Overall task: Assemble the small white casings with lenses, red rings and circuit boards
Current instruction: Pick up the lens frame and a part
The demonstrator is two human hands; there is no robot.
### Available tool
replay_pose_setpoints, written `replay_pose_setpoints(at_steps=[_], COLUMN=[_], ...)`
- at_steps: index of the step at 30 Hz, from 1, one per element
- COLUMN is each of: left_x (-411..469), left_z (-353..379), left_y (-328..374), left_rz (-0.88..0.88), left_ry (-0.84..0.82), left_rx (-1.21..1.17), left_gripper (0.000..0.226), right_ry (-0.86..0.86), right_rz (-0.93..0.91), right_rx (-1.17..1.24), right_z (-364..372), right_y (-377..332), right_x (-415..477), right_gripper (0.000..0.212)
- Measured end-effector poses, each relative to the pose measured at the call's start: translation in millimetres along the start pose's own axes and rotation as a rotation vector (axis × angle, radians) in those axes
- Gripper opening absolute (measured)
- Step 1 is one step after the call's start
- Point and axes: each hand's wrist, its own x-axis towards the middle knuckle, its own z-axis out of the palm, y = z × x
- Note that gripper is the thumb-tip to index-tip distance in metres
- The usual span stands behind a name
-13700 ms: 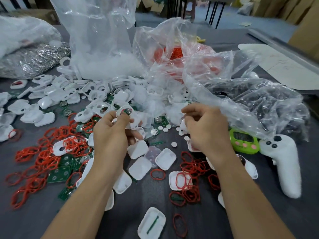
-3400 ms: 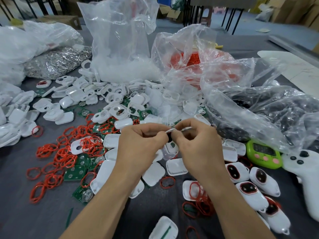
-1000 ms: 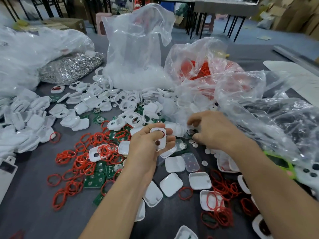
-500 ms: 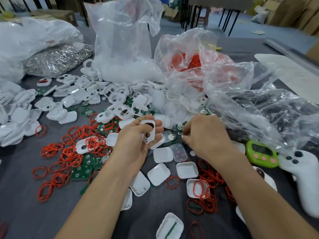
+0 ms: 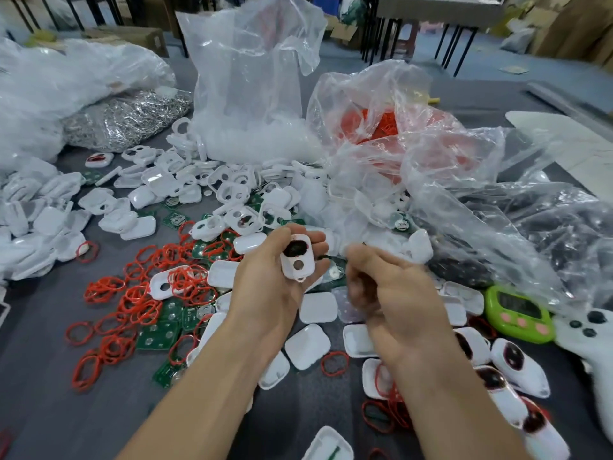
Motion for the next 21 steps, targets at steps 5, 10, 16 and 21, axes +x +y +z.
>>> replay_pose_setpoints(at_steps=[5,10,16,21], left_x=[-5,-10,-13,-15], left_z=[8,11,14,16], left_y=[-1,-4,-12,-21], left_rz=[0.037,0.059,0.156,0.215], left_ry=[-0.011,-0.070,-0.055,-0.055], left_rx=[-0.011,-0.051,-0.059,-0.032], left_gripper=[0.018,0.016,0.022,0.021], right_ry=[-0.038,-0.001,0.177,0.224], right_rz=[0.129,0.029,-0.213,-0.395], right_rx=[0.082,-0.031,-0.272,-0.448], right_z=[1,4,10,17], right_y=[3,10,13,16], right_x=[2,-1,-8,-15], right_gripper=[0.016,0.011,0.006,0.012])
